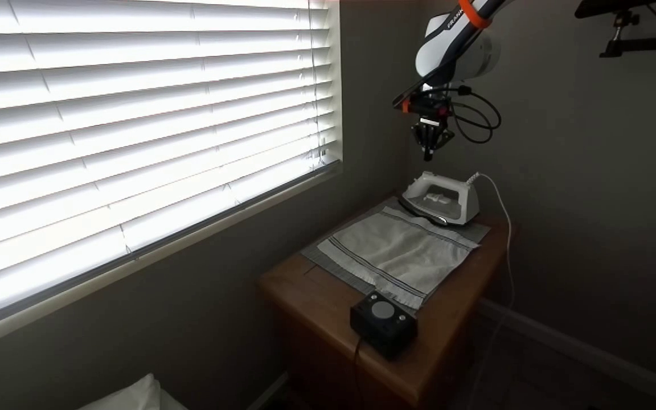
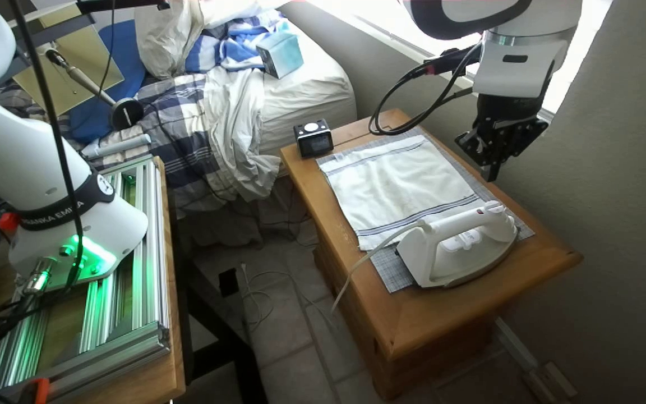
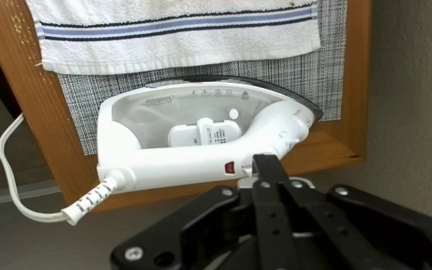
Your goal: Press the left button on the iron
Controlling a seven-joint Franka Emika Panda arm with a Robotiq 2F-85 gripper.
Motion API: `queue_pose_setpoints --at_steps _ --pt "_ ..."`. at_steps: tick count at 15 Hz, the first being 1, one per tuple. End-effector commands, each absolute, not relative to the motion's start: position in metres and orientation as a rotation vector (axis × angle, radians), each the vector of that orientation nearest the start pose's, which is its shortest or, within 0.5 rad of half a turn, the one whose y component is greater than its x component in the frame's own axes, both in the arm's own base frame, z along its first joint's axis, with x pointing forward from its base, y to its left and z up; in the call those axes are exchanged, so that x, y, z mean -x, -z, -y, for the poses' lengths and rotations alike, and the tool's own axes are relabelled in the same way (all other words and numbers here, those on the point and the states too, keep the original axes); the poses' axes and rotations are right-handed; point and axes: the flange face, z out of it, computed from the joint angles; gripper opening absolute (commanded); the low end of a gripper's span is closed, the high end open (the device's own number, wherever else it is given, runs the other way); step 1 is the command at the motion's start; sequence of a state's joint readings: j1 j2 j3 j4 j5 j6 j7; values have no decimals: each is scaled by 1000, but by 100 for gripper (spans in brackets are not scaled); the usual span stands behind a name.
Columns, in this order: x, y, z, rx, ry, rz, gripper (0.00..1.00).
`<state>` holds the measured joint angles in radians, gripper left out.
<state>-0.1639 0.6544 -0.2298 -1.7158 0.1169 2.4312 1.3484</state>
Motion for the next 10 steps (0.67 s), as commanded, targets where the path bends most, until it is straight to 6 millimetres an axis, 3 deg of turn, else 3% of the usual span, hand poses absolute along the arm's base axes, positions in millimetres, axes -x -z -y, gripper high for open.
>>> queue_pose_setpoints --at_steps 1,10 --pt "-637 -218 246 2007 140 -2441 0" --pt "-638 -188 251 2042 109 -2456 0"
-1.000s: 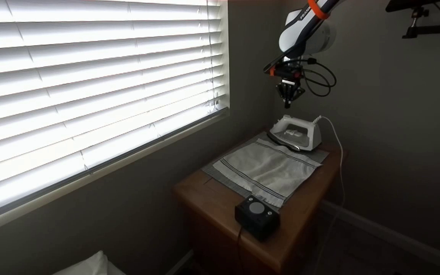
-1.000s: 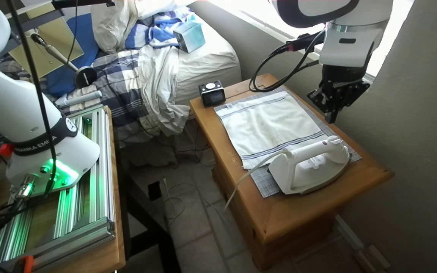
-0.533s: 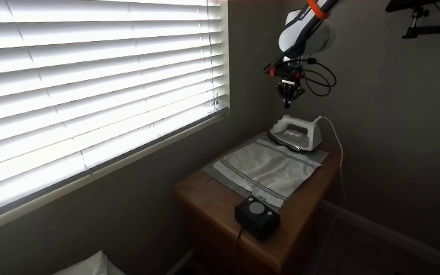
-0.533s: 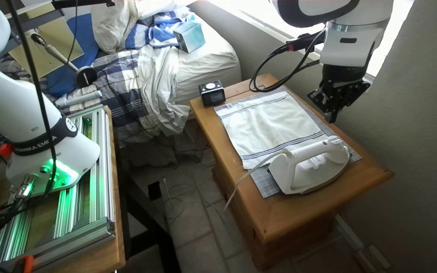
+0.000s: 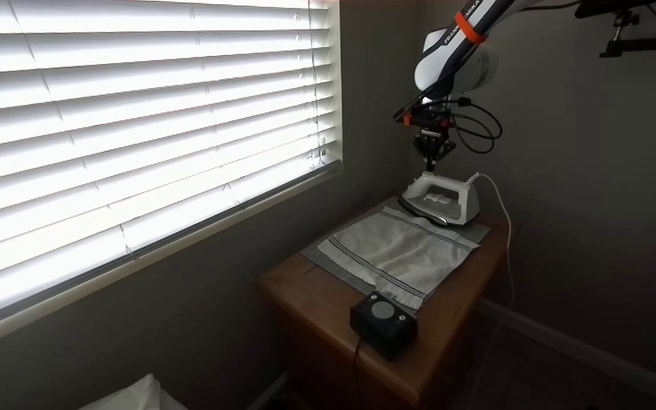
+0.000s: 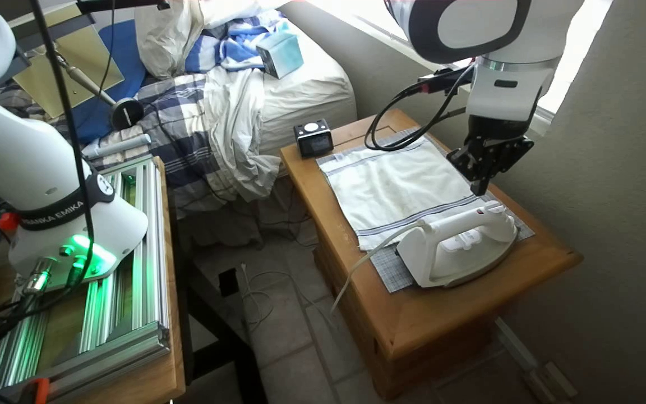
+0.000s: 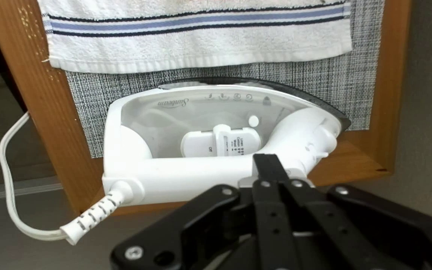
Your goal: Press the left button on the iron
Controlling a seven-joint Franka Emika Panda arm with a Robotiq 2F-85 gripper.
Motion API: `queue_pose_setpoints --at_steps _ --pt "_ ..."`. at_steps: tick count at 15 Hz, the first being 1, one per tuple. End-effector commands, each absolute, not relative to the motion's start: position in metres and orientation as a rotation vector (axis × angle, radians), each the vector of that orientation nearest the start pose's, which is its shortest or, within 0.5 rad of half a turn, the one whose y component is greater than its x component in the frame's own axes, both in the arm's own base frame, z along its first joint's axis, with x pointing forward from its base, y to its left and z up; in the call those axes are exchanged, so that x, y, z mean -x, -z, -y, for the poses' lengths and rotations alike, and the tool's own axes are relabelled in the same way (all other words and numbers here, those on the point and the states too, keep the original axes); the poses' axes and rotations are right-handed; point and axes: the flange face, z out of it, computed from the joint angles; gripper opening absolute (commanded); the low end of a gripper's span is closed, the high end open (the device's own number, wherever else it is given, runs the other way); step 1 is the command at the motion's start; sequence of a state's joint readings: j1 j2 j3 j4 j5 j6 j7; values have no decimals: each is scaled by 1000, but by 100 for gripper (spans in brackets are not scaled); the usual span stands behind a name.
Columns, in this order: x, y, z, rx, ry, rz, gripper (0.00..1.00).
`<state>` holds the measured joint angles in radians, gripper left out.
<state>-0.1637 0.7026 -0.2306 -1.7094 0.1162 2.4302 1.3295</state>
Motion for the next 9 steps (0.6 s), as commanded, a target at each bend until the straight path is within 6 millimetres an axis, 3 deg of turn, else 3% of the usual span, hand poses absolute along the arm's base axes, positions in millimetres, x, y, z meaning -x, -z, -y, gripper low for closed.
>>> queue_pose_setpoints --at_steps 1,9 --pt "-638 -186 252 2044 111 -2455 0" --pt "-650 -184 258 2051 142 -2441 0"
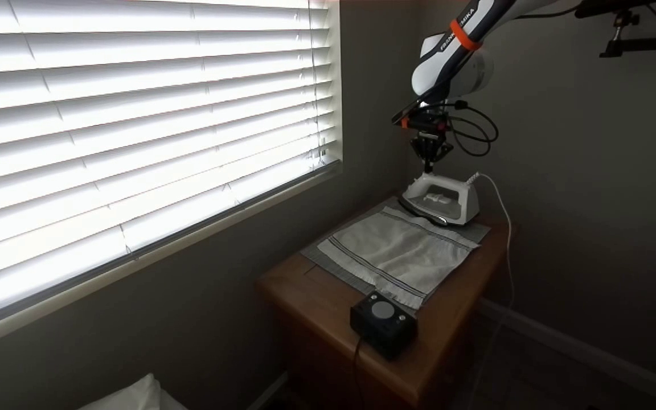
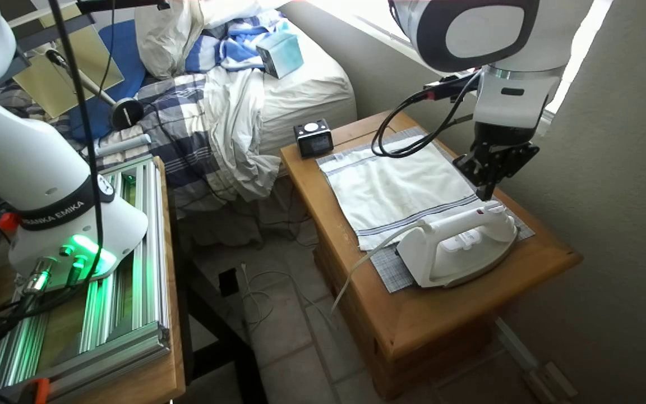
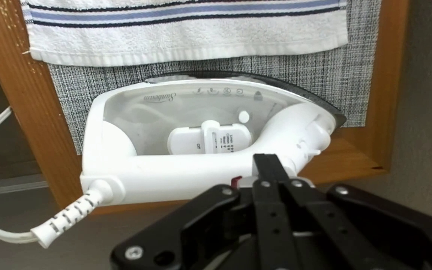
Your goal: Press the left button on the iron
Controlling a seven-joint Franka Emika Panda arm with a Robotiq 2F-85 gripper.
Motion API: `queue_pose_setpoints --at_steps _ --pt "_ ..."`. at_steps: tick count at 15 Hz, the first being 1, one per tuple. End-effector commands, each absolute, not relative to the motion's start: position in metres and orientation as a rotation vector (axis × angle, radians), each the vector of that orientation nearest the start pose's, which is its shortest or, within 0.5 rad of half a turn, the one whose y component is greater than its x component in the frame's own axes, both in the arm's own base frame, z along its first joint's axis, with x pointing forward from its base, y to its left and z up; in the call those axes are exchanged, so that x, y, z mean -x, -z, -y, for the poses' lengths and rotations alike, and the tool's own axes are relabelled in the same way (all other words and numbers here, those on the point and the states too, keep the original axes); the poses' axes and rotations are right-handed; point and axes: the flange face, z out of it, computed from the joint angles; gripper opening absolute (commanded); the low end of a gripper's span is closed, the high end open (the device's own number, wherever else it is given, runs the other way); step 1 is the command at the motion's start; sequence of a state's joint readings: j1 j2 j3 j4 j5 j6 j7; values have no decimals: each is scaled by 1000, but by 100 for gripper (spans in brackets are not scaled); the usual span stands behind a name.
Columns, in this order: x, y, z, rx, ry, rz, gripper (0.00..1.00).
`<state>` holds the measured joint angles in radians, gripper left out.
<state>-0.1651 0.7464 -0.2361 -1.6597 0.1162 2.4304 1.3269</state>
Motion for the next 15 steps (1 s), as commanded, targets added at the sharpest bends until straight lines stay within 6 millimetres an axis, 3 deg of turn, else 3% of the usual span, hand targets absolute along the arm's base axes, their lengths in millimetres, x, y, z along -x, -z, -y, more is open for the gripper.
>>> queue_pose_setpoints --at_steps 1,15 --pt "-651 -183 259 2048 147 -2441 0" --pt "-658 -161 262 2054 16 -2465 0"
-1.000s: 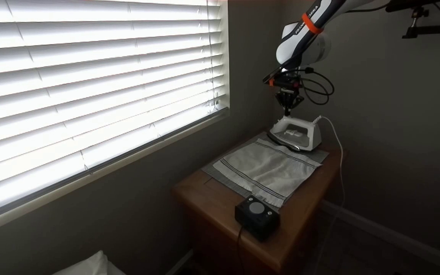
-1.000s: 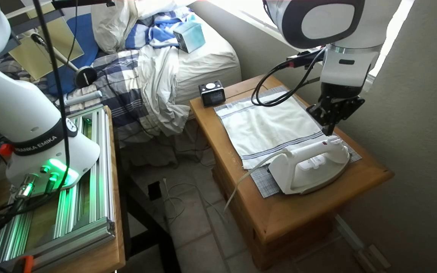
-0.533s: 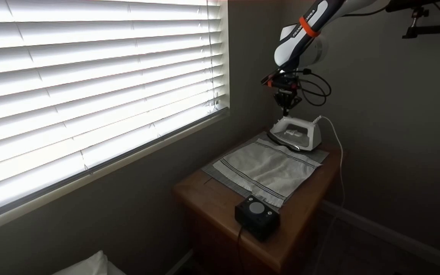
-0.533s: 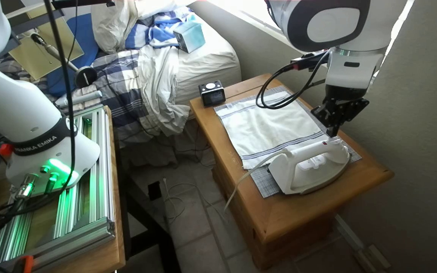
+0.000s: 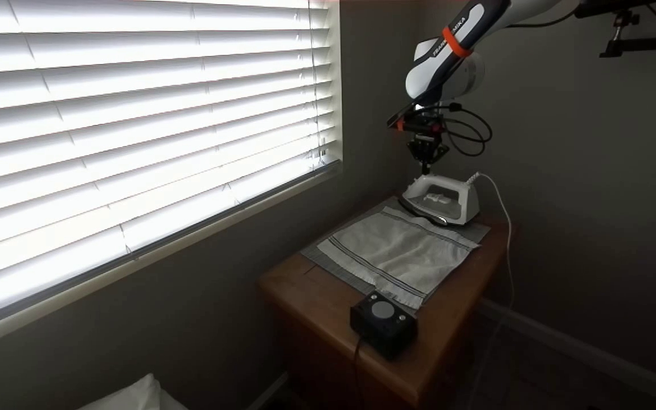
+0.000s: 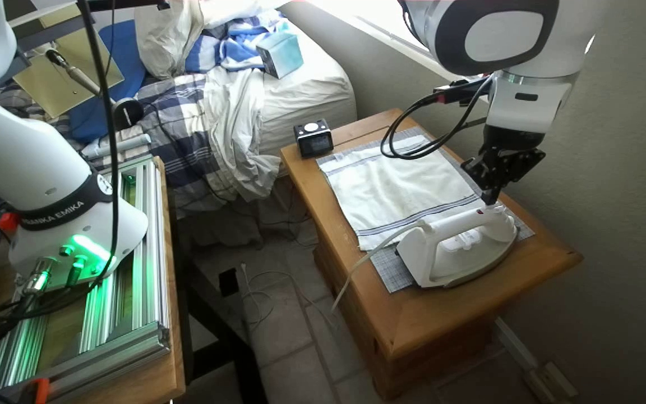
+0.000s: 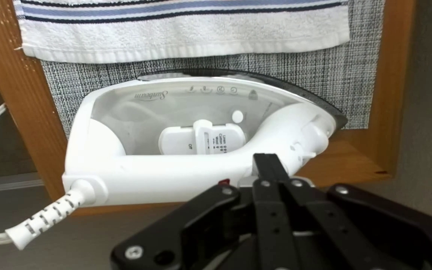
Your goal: Press the left button on the iron
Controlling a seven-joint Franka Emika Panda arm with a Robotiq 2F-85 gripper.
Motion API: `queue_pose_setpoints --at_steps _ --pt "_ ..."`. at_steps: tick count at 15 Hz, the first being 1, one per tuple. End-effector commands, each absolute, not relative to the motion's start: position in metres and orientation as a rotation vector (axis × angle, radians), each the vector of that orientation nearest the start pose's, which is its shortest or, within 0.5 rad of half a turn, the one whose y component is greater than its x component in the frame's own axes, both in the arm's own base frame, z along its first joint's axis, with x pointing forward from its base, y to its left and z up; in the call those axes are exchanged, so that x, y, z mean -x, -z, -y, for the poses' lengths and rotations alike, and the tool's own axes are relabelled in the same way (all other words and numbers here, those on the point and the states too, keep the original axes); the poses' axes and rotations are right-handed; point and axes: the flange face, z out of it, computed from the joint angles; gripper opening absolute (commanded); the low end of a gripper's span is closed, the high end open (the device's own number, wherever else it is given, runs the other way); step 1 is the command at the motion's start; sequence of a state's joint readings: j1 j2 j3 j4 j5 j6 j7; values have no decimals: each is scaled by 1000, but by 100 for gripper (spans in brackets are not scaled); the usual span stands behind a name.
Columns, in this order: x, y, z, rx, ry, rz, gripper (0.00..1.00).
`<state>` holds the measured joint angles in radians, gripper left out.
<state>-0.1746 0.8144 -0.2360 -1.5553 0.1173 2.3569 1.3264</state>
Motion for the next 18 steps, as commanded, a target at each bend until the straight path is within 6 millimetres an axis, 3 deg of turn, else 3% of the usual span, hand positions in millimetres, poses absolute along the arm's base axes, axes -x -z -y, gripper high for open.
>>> queue_pose_setpoints --at_steps 1,8,10,14,18 --pt "-658 -158 264 2053 10 -2470 0" --pt "-650 -98 270 2054 -69 -2433 0" --pt "-648 -96 265 2085 -129 -2402 0" --pt "-650 -99 265 2131 -122 -2383 0" --pt "-655 -154 260 2127 -25 -2373 0"
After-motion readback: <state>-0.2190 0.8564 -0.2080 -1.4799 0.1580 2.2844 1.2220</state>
